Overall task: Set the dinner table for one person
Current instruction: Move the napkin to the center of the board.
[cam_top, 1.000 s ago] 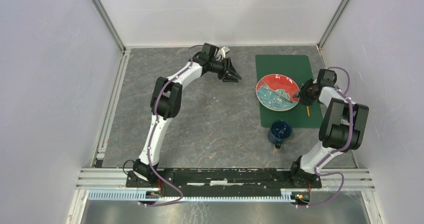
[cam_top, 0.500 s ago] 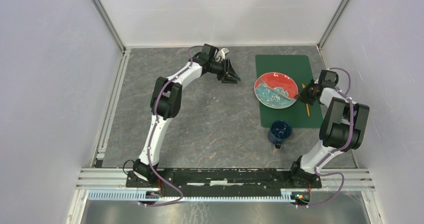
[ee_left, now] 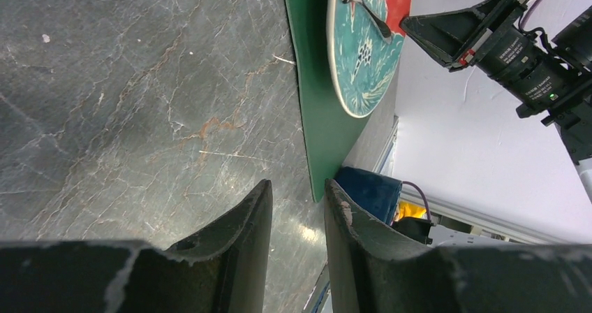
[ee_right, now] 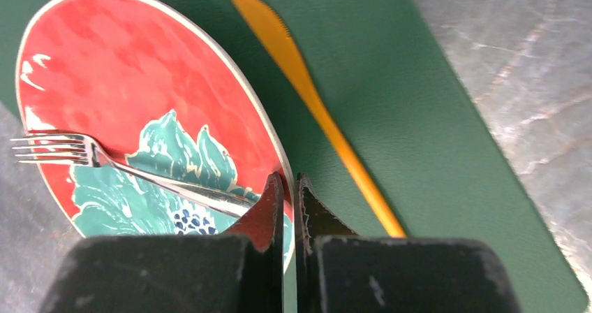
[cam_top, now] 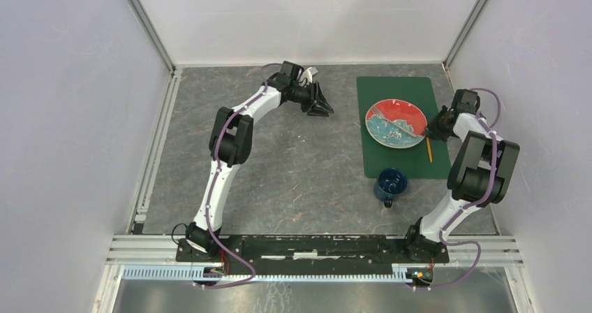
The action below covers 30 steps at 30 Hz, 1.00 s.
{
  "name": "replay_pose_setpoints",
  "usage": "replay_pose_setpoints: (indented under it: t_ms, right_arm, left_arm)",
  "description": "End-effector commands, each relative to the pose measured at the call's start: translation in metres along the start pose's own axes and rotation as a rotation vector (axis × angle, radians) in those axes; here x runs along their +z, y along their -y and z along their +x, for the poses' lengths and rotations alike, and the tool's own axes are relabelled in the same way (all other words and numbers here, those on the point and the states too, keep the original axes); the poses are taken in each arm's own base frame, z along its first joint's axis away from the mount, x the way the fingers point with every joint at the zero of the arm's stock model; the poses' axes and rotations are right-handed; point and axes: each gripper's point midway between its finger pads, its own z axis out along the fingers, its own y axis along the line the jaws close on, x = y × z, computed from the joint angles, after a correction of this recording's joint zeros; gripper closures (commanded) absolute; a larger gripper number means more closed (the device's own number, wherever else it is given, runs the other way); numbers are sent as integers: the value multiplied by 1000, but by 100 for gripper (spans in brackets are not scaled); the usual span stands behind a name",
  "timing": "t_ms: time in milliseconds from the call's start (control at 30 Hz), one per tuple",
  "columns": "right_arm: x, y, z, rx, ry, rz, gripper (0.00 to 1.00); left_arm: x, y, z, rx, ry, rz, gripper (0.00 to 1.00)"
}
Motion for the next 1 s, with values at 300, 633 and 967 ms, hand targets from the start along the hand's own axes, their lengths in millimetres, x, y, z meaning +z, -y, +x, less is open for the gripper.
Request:
replay_pose_setpoints:
  t_ms: [300,633,967]
  right_arm:
    - [-26,86,-20,37,52,361,100]
    - [-41,88,3,24,18,345,100]
    - [-29,40,43,-45,-96,182,100]
  left_arm:
    - [-18,21,-5,73,25,17,60]
    - [-18,17,-9,67,36,14,60]
    - [-13,18,-14,54,46,38,60]
